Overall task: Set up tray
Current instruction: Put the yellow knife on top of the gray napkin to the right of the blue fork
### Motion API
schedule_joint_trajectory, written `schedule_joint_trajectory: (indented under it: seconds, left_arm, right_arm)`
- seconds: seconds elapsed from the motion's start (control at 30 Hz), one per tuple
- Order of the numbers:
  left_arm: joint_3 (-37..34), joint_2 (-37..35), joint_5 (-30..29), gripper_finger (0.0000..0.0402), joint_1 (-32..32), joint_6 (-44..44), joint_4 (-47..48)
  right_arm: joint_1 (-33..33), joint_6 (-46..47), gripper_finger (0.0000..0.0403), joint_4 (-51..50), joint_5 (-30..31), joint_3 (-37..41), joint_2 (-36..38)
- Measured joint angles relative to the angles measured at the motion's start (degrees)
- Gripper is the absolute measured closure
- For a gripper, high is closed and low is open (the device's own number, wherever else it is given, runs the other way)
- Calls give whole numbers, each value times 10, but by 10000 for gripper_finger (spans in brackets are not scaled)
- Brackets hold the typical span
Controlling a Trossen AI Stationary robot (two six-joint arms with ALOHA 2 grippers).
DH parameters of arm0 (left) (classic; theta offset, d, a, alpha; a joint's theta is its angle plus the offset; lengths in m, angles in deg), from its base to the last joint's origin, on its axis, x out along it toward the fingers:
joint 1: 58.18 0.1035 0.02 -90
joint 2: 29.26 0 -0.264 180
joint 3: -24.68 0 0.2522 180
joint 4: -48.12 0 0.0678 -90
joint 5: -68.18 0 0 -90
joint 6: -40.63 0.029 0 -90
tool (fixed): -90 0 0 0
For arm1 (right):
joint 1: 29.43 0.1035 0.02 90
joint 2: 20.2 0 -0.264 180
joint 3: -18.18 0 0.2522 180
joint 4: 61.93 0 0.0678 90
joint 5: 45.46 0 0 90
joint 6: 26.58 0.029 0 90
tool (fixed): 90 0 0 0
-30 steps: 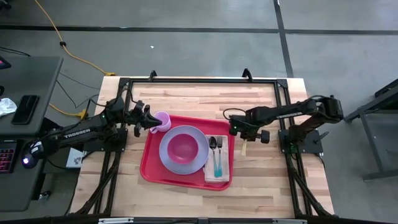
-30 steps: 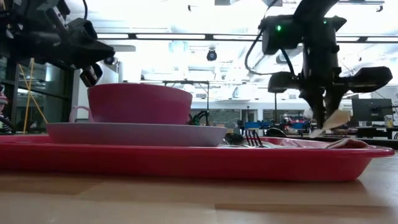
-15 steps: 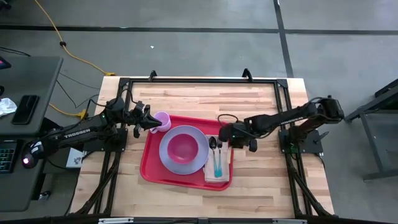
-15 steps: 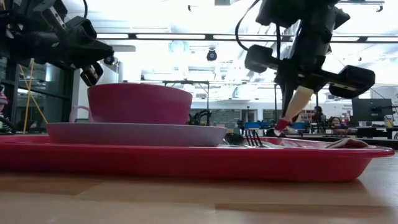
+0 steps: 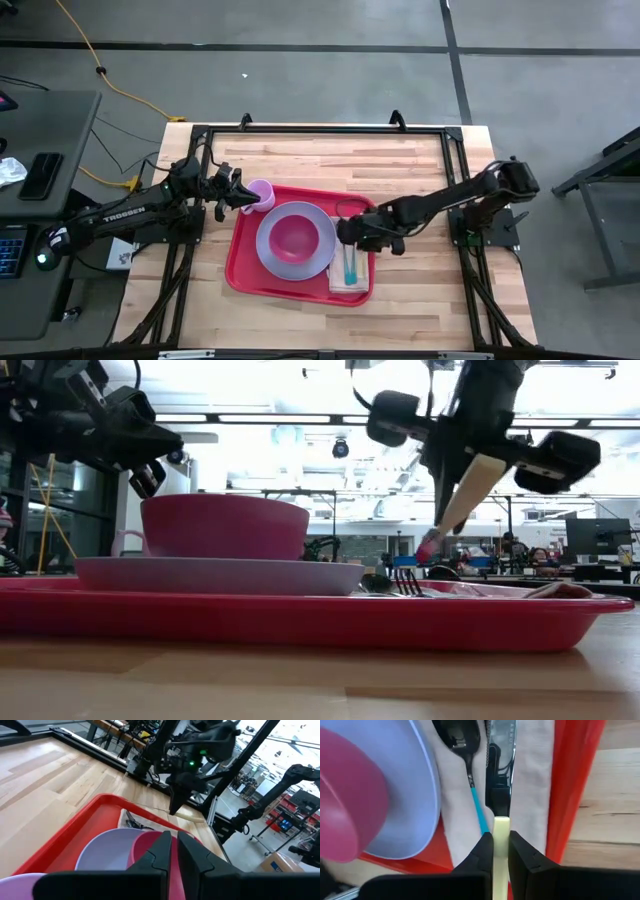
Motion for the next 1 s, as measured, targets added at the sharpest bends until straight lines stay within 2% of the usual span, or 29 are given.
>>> schedule_joint_trajectory:
  seconds: [0.3,0.57,1.0]
  left_arm:
    - [0,0,3,339,0,0,0]
    - [0,0,39,339,0,-1,0]
    - [0,0,41,339,0,-1,0]
  right_arm:
    - [12,-14,394,-149,15,-108,-56]
    - [12,-12,394,-140,14,-113,-90]
    - [12,-11,389,-138,-3,-113,-135]
